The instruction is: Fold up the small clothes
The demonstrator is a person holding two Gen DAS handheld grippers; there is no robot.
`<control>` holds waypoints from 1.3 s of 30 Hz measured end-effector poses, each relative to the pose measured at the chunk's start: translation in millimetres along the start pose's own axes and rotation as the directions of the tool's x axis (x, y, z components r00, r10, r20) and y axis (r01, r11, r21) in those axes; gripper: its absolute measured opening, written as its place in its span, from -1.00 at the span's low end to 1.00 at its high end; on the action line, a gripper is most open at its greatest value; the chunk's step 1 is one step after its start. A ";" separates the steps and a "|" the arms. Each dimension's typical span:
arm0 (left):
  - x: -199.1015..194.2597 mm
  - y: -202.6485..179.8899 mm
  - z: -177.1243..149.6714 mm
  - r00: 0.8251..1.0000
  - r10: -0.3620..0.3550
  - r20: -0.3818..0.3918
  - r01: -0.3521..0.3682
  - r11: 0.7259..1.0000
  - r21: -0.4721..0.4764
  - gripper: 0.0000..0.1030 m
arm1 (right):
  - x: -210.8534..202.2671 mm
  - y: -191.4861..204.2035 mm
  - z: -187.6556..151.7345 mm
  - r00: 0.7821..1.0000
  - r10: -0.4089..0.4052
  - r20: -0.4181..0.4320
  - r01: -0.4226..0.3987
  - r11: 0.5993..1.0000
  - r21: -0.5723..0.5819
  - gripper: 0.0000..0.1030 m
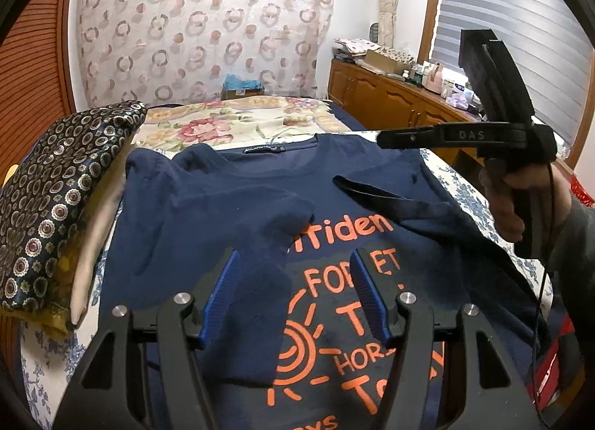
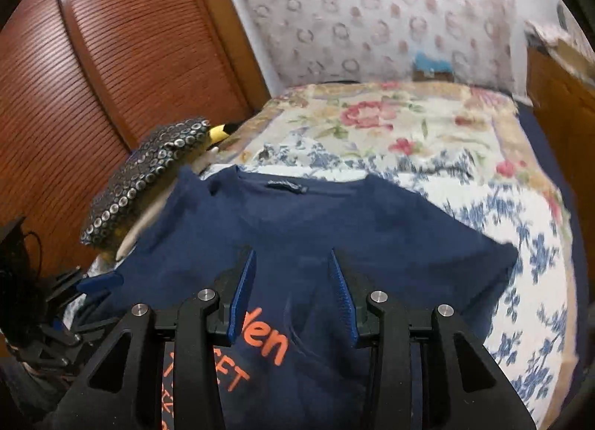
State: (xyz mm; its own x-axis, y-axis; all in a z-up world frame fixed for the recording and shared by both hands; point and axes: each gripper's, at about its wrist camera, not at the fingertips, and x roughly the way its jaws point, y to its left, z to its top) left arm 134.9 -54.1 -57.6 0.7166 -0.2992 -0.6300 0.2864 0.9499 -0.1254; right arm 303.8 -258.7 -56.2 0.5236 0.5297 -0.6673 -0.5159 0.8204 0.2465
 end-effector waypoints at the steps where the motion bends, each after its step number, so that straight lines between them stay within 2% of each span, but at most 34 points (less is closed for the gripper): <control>1: -0.2 -0.4 -0.4 1.000 0.000 0.000 0.000 1.000 0.002 0.20 | -0.7 0.6 -2.8 1.000 -0.021 -0.014 0.021 1.000 -0.001 -0.21; 5: 0.5 -1.2 -1.9 1.000 -0.004 -0.002 0.004 1.000 0.003 0.20 | -10.9 -6.4 -28.2 0.987 -0.146 -0.074 0.144 0.989 -0.033 -0.22; 8: 2.0 -3.6 -1.7 1.000 -0.009 -0.004 0.009 1.000 0.009 0.20 | -21.9 -18.1 -52.4 0.972 -0.206 -0.114 0.200 0.978 -0.063 -0.22; 11: 3.5 -6.5 -2.6 1.000 -0.013 -0.009 0.013 1.000 0.010 0.20 | -30.6 -30.9 -71.0 0.964 -0.225 -0.143 0.223 0.974 -0.036 -0.22; 16: 6.4 -7.9 -2.0 1.000 -0.013 -0.016 0.013 1.000 0.010 0.20 | -33.4 -37.7 -89.7 0.963 -0.215 -0.165 0.218 0.976 -0.005 -0.21; 18: 6.8 -8.0 -2.2 1.000 -0.010 -0.016 0.010 1.000 0.010 0.20 | -32.3 -32.0 -89.6 0.963 -0.225 -0.148 0.224 0.974 -0.020 -0.35; 20: 7.7 -6.4 -2.5 1.000 -0.006 -0.016 0.007 1.000 0.008 0.20 | -33.8 -25.0 -88.1 0.971 -0.202 -0.128 0.198 0.979 -0.043 -0.82; 22: 7.6 -4.5 -1.8 1.000 -0.004 -0.015 0.004 1.000 0.004 0.20 | -38.3 -16.9 -86.9 0.974 -0.206 -0.097 0.199 0.977 -0.072 -0.94; 29: 4.7 4.3 -1.6 1.000 -0.001 -0.008 0.001 1.000 -0.014 0.20 | -64.1 21.7 -92.3 0.994 -0.095 -0.051 0.088 0.988 -0.125 -0.95; 33: 3.0 6.9 -1.1 1.000 0.000 -0.002 0.000 1.000 -0.019 0.20 | -62.8 45.2 -105.5 0.995 -0.034 -0.089 0.021 0.989 -0.144 -0.95; 39: 1.4 11.1 -0.7 1.000 0.008 -0.003 -0.008 1.000 -0.021 0.20 | -49.0 61.2 -122.3 0.988 -0.019 -0.151 -0.004 0.989 -0.150 -0.89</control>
State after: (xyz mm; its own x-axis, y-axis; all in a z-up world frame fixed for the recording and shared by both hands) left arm 138.6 -43.9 -60.5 0.7170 -0.2916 -0.6331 0.2671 0.9539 -0.1369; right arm 163.6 -260.7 -94.4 0.4253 0.4753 -0.7702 -0.6134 0.7771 0.1409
